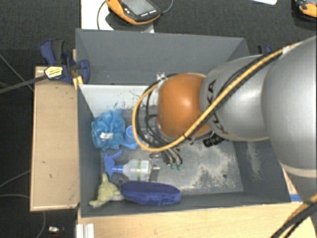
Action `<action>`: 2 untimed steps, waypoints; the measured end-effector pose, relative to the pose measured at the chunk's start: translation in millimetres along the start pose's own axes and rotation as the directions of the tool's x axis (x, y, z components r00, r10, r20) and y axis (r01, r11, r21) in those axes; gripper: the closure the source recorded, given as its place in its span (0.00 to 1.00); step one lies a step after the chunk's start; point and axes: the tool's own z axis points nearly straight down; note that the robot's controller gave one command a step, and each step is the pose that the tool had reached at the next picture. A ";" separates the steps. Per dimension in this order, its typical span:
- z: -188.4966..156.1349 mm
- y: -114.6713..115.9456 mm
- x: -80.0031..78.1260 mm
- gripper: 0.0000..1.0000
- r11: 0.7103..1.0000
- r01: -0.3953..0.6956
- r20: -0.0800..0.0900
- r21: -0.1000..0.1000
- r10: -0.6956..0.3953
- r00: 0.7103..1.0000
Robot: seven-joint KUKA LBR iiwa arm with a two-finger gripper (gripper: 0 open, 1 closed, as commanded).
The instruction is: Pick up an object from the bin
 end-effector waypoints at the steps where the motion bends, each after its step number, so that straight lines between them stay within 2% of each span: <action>1: -3.4 -0.6 -2.1 0.00 1.000 -0.006 0.007 -0.001 0.006 1.000; 2: 6.1 6.6 36.7 0.00 0.999 -0.049 0.013 -0.004 0.050 0.999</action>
Offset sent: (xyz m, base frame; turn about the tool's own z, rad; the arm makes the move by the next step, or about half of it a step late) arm -0.0385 0.0062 -0.0071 0.0504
